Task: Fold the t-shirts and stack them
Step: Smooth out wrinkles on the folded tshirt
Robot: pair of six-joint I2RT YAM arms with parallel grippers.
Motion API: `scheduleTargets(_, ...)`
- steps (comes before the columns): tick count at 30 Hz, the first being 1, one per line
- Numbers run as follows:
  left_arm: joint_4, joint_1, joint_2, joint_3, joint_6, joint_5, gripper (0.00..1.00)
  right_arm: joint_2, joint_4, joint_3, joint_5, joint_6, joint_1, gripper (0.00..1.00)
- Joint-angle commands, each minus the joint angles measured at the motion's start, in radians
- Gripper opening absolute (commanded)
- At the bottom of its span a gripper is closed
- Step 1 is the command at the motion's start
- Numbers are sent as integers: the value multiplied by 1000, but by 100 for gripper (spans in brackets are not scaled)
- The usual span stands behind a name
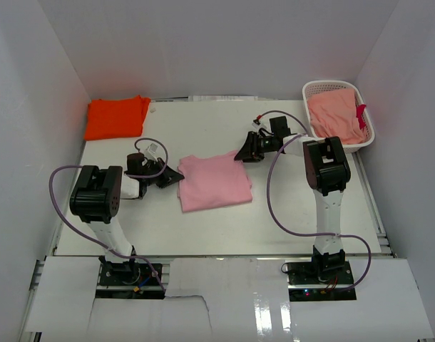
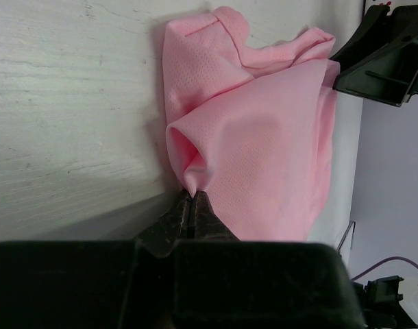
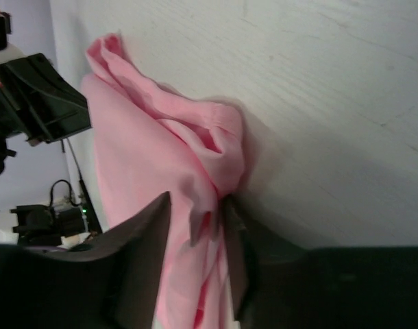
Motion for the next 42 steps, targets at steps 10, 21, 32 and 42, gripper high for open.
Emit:
scheduleTargets(10,-163,1,-98,78,70,-90,0,-124,-55,-68,148,-58,-45,67)
scheduleTargets(21,-214,1,-86,189,69,-66,0,-210,-80,-137,224,-82,-63,67)
scheduleTargets(32,-221,-6,-29,183,75,-38,0,-203,-86,-132,182,-90,-63,69)
scheduleTargets(42,-220,-18,-10,175,81,-50,0,-174,-40,-161,132,-61,-39,73)
